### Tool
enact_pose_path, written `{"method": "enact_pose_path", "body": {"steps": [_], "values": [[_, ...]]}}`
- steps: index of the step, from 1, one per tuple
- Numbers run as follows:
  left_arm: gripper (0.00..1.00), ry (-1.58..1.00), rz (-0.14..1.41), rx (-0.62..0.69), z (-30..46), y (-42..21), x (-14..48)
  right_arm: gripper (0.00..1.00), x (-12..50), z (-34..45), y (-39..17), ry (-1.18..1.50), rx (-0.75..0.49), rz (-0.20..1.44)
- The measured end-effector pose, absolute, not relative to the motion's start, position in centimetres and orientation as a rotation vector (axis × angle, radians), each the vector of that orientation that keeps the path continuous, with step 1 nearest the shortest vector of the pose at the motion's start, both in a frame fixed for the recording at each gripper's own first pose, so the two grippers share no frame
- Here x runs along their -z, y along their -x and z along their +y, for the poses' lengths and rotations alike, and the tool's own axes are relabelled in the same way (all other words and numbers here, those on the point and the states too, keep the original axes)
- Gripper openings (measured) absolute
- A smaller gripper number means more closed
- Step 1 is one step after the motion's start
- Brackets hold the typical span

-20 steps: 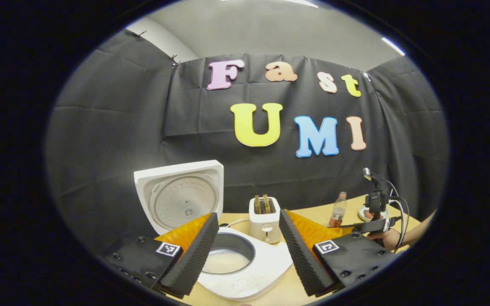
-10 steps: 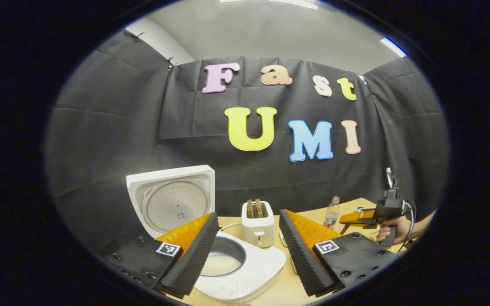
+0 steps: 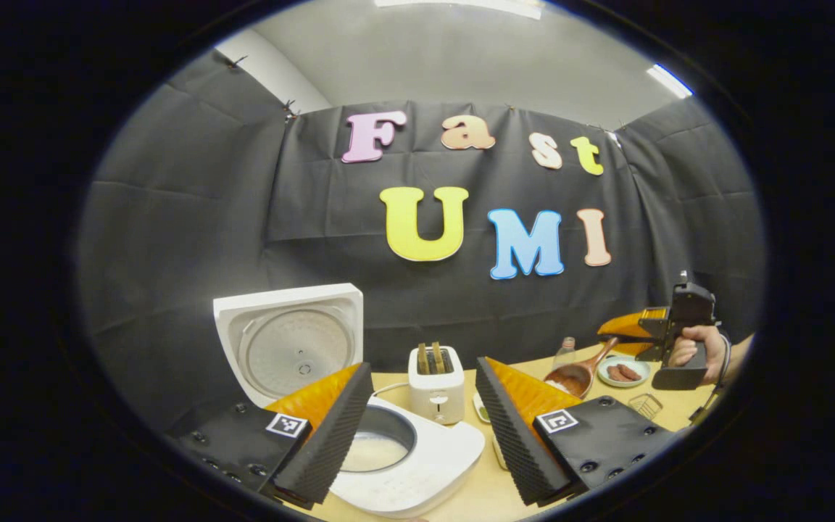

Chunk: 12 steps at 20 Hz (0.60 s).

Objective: Close the left gripper, press the button to open the rice cooker; take a wooden spoon from the chopstick holder with the right hand, scoop a spoonful of rice and pour it into the rice cooker, then put the wooden spoon back into the chopstick holder.

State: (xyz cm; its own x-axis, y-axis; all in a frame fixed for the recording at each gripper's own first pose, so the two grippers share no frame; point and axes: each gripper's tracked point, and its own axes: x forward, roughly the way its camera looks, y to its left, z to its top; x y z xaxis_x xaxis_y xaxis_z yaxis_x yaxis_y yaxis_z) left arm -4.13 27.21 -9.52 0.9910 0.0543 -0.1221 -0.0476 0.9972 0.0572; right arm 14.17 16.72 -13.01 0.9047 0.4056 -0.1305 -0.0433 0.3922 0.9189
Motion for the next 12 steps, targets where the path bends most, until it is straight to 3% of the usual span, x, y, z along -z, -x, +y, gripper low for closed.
{"method": "enact_pose_path", "body": {"steps": [10,12], "values": [[0.95,-0.041,0.145,-0.089,31.8,6.1,11.6,0.09,8.3,25.5,-14.2,-1.096,-0.452,0.382],[0.99,-0.028,0.151,-0.109,32.8,6.9,11.8,0.09,8.1,27.5,-14.4,-1.079,-0.477,0.399]]}}
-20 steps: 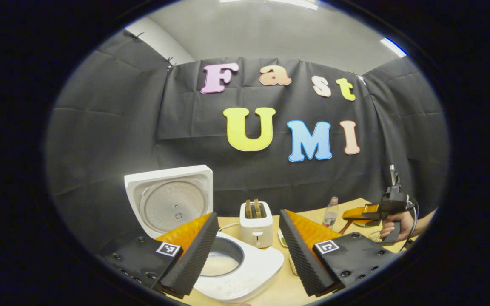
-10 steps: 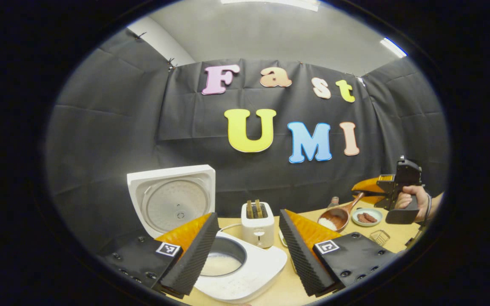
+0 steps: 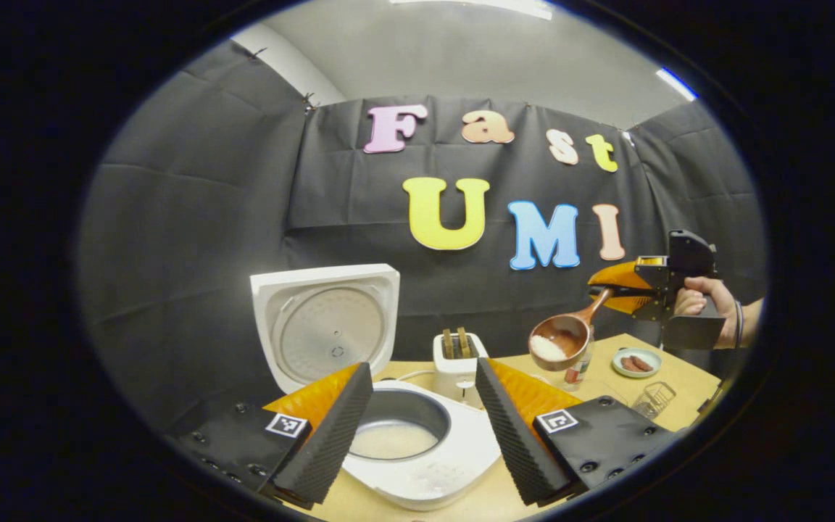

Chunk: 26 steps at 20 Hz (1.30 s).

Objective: Close the left gripper, press the button to open the rice cooker; take a wooden spoon from the chopstick holder with the right hand, scoop a spoonful of rice and pour it into the rice cooker, then put the wooden spoon back into the chopstick holder.

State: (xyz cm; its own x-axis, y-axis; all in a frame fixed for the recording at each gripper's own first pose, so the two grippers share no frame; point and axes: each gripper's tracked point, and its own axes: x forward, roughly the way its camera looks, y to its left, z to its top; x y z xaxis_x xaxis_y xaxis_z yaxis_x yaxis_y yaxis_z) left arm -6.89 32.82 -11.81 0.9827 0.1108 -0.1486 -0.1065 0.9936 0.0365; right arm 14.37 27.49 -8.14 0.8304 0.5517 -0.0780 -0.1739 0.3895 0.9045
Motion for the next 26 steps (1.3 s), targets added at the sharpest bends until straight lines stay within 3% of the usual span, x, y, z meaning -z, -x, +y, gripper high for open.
{"method": "enact_pose_path", "body": {"steps": [1,2,8,9,14,26], "values": [[0.95,-0.020,0.150,-0.117,33.3,7.2,11.8,0.10,8.1,28.7,-14.5,-1.068,-0.493,0.409],[0.99,-0.016,0.150,-0.127,33.8,7.6,11.9,0.10,8.1,29.6,-14.6,-1.057,-0.506,0.417],[0.99,-0.036,0.157,-0.182,36.3,9.8,11.4,0.10,8.4,37.2,-14.7,-0.972,-0.617,0.481],[0.95,-0.032,0.158,-0.192,36.5,10.1,11.4,0.10,8.6,38.6,-14.9,-0.948,-0.636,0.491],[0.98,-0.064,0.125,-0.178,35.6,10.7,10.8,0.10,10.1,45.1,-15.5,-0.805,-0.712,0.528],[0.99,-0.048,0.152,-0.234,35.9,11.3,12.7,0.09,15.0,52.8,-16.1,-0.195,-0.810,0.444]]}}
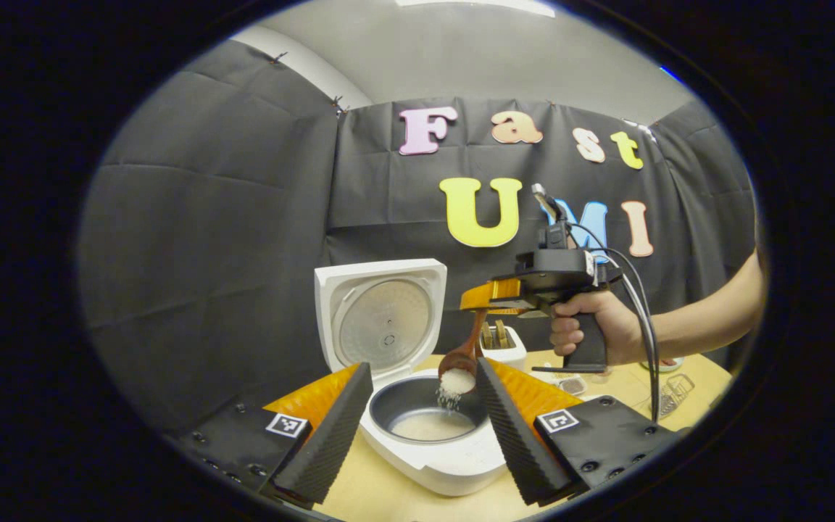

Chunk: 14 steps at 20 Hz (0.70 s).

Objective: Close the left gripper, press the button to open the rice cooker; take a wooden spoon from the chopstick holder with the right hand, scoop a spoonful of rice and pour it into the rice cooker, then put the wooden spoon back into the chopstick holder.

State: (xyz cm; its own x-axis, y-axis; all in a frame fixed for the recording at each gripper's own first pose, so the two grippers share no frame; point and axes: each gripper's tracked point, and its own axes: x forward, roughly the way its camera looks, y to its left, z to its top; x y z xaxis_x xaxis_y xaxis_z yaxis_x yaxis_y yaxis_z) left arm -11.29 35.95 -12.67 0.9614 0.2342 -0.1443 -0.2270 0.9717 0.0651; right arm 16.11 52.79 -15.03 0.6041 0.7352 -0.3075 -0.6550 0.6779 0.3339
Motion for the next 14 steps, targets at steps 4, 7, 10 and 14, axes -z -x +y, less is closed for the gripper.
{"method": "enact_pose_path", "body": {"steps": [4,7,10,14], "values": [[0.99,-0.027,0.147,-0.281,36.3,12.0,13.0,0.09,15.7,55.0,-15.5,-0.038,-0.861,0.394],[0.99,-0.018,0.160,-0.293,36.0,12.5,13.7,0.10,15.3,56.5,-13.5,0.091,-0.915,0.352],[0.95,-0.011,0.159,-0.305,36.1,13.1,13.8,0.10,14.5,57.4,-11.8,0.214,-0.949,0.275],[0.99,-0.026,0.160,-0.329,36.6,13.6,13.8,0.09,14.3,57.9,-11.5,0.249,-0.998,0.236]]}}
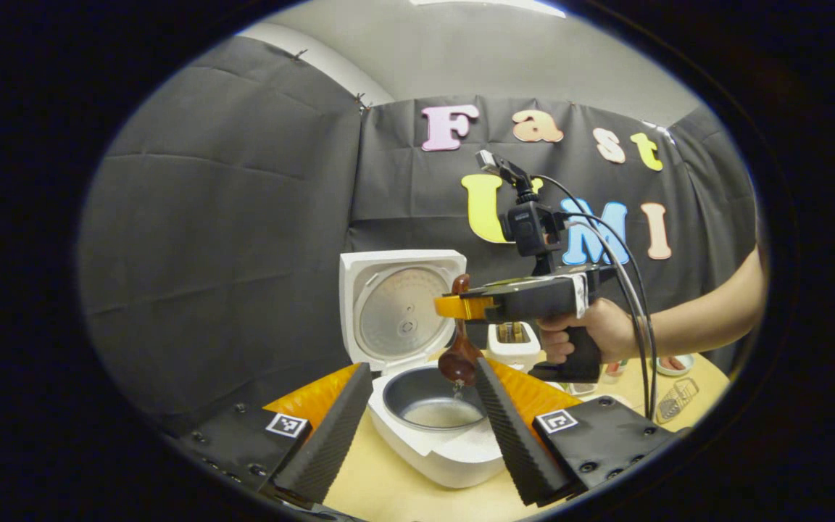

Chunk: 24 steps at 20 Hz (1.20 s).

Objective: Close the left gripper, press the button to open the rice cooker; take a wooden spoon from the chopstick holder with the right hand, scoop a spoonful of rice and pour it into the rice cooker, then put the wooden spoon back into the chopstick holder.

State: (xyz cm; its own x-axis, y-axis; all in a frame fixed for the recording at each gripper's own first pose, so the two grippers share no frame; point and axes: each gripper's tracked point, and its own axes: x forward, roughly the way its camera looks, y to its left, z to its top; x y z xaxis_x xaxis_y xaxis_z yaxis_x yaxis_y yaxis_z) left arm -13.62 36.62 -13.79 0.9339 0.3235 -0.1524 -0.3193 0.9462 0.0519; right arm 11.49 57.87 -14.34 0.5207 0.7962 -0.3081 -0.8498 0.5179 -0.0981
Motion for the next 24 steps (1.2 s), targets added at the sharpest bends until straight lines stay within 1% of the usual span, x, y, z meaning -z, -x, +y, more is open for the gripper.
{"method": "enact_pose_path", "body": {"steps": [1,4,5,10,11,12,14,17,19,24], "values": [[0.95,-0.029,0.161,-0.331,36.7,13.8,13.8,0.09,13.6,57.4,-11.8,0.212,-0.989,0.234],[0.95,-0.029,0.153,-0.336,36.5,13.9,13.3,0.10,11.9,55.6,-12.6,0.036,-0.949,0.282],[0.99,-0.027,0.152,-0.338,36.5,13.8,13.2,0.10,11.3,54.9,-13.1,-0.047,-0.929,0.305],[0.99,-0.035,0.140,-0.312,35.5,12.8,12.6,0.09,9.9,50.4,-15.6,-0.356,-0.828,0.403],[0.95,-0.041,0.140,-0.302,35.3,12.6,12.5,0.09,9.7,49.4,-16.1,-0.397,-0.812,0.420],[0.99,-0.046,0.139,-0.290,35.0,12.3,12.5,0.10,9.5,48.5,-16.3,-0.440,-0.799,0.434],[0.99,-0.048,0.131,-0.269,34.2,11.6,12.1,0.10,9.0,46.8,-16.6,-0.523,-0.768,0.452],[1.00,-0.038,0.117,-0.237,33.1,10.7,11.4,0.09,8.7,44.3,-17.2,-0.604,-0.714,0.456],[0.99,-0.038,0.108,-0.212,32.1,10.0,11.1,0.09,8.1,42.7,-17.5,-0.646,-0.684,0.446],[0.99,-0.063,0.091,-0.152,29.8,8.4,10.1,0.10,6.2,37.3,-16.8,-0.671,-0.641,0.422]]}}
